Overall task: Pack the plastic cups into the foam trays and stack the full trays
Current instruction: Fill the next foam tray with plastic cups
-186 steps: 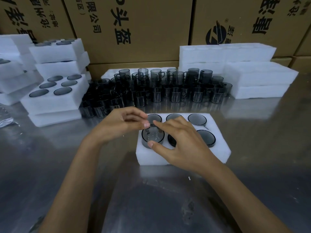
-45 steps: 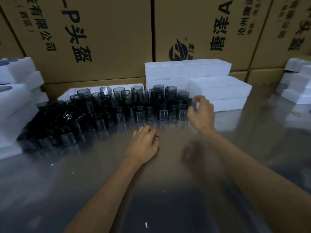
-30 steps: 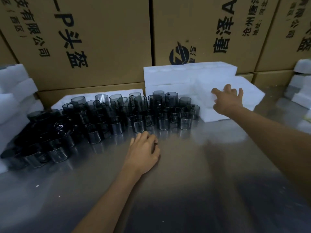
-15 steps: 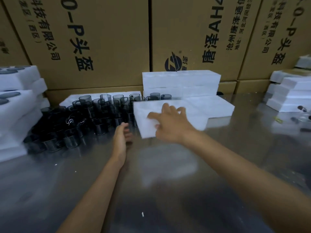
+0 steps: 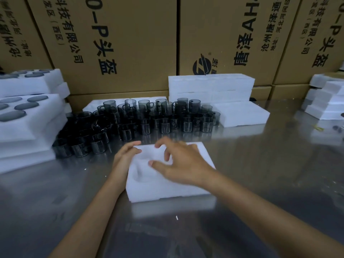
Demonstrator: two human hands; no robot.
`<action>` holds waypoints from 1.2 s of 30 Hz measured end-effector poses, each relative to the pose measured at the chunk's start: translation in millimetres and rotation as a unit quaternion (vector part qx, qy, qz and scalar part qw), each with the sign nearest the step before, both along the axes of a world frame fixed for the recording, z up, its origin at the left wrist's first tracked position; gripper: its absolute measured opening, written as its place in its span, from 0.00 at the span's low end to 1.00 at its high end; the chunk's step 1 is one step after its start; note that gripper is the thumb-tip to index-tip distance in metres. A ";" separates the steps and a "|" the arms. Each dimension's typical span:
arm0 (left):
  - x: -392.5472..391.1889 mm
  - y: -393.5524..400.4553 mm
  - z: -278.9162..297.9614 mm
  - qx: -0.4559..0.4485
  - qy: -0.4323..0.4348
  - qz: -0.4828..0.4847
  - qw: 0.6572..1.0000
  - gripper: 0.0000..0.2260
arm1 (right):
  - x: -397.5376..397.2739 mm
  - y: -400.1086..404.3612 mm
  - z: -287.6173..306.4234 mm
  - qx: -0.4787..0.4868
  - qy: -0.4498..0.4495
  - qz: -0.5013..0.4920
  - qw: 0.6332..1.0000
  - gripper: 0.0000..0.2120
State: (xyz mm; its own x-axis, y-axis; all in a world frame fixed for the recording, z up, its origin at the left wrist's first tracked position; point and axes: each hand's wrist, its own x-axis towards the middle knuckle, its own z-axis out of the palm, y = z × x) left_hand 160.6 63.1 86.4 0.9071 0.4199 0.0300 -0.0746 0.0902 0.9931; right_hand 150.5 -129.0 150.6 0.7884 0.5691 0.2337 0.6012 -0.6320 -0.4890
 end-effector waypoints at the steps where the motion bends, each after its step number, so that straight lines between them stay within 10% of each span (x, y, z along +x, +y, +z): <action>1: 0.8 0.8 -0.4 0.011 0.001 0.014 1.000 0.11 | 13.6 -1.0 3.5 0.016 -0.012 -0.030 0.999 0.17; 8: 21.0 -7.4 -3.0 0.021 -0.017 0.044 0.999 0.08 | 131.9 -3.0 2.0 -0.005 0.013 -0.202 0.979 0.21; 21: 64.4 2.2 -14.7 0.016 -0.001 0.017 1.000 0.06 | 268.7 74.5 2.0 -0.064 -0.019 -0.155 0.986 0.25; 31: 59.2 7.1 -10.4 0.010 0.007 0.005 1.000 0.05 | 239.9 69.7 4.6 -0.056 -0.181 -0.235 0.953 0.12; 36: 46.2 2.3 -9.3 0.021 0.009 0.001 1.000 0.06 | 175.5 31.3 17.7 0.145 -0.109 -0.177 0.967 0.04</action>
State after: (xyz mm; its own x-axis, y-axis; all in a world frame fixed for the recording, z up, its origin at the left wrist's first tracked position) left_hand 206.8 65.4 77.1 0.9064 0.4212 0.0312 -0.0569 0.0486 0.9972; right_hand 326.0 -97.7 168.3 0.8358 0.1583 0.5258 0.4813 -0.6719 -0.5629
